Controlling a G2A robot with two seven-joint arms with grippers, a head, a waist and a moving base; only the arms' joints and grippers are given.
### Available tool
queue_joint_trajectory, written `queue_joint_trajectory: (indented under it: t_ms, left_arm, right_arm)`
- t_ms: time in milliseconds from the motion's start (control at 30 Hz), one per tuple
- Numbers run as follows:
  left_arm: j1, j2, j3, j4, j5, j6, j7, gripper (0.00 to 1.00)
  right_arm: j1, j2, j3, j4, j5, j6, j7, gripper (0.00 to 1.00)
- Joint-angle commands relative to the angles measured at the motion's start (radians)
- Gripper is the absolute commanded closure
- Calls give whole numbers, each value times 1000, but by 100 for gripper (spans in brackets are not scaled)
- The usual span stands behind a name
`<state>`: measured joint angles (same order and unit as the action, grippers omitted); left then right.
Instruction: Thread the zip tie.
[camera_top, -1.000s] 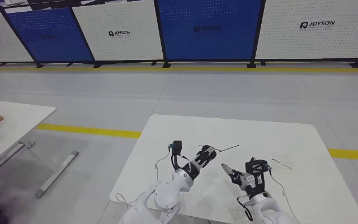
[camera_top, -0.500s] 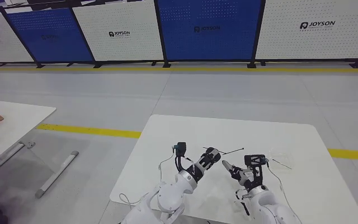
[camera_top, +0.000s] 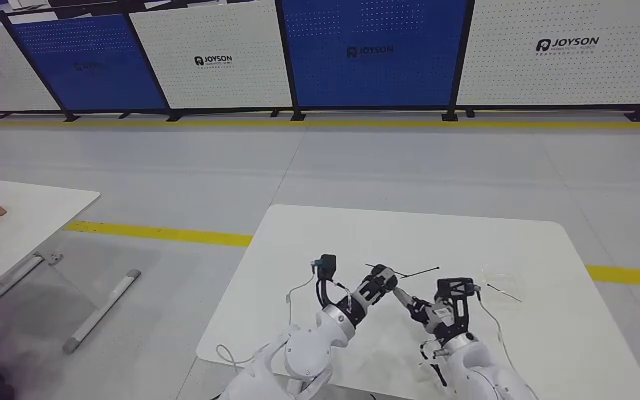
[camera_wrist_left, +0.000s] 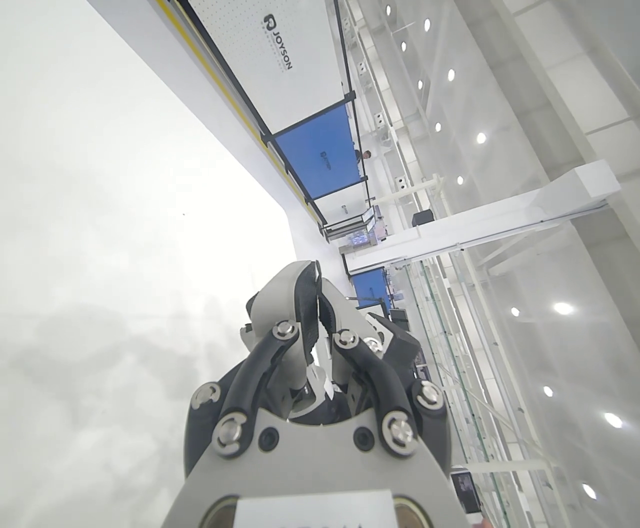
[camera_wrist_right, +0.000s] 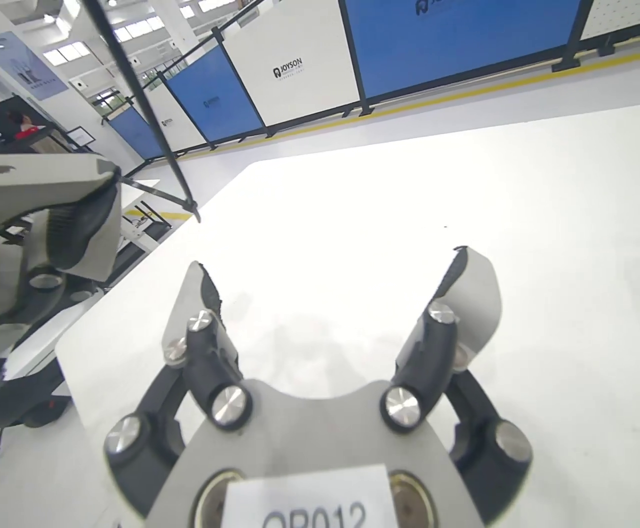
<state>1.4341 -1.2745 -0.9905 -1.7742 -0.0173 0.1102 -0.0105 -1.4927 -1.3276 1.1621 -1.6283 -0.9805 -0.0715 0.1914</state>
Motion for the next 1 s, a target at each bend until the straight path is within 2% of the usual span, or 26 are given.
queue_joint_trajectory:
  t_ms: [0,200,333,633,967]
  left_arm:
    - [1,0,-2,-3,2,-4,-2,100]
    - [5,0,-8,-5,4,-8,-9,100]
    - [5,0,-9,-4,8,-5,-17,100]
    - [5,-1,-11,-1,13,1,-21,100]
    - [3,-3,-3,-2,24,8,-26,100]
  right_arm:
    - [5,-1,-2,9,17,-11,-1,56]
    - [8,-1,0,17,61,-70,-24,69]
    - [5,2,2,7,86,-113,-13,68]
    - [-5,8,9,-15,83,-157,-16,65]
    - [-7,11,12,-22,96,-163,-41,71]
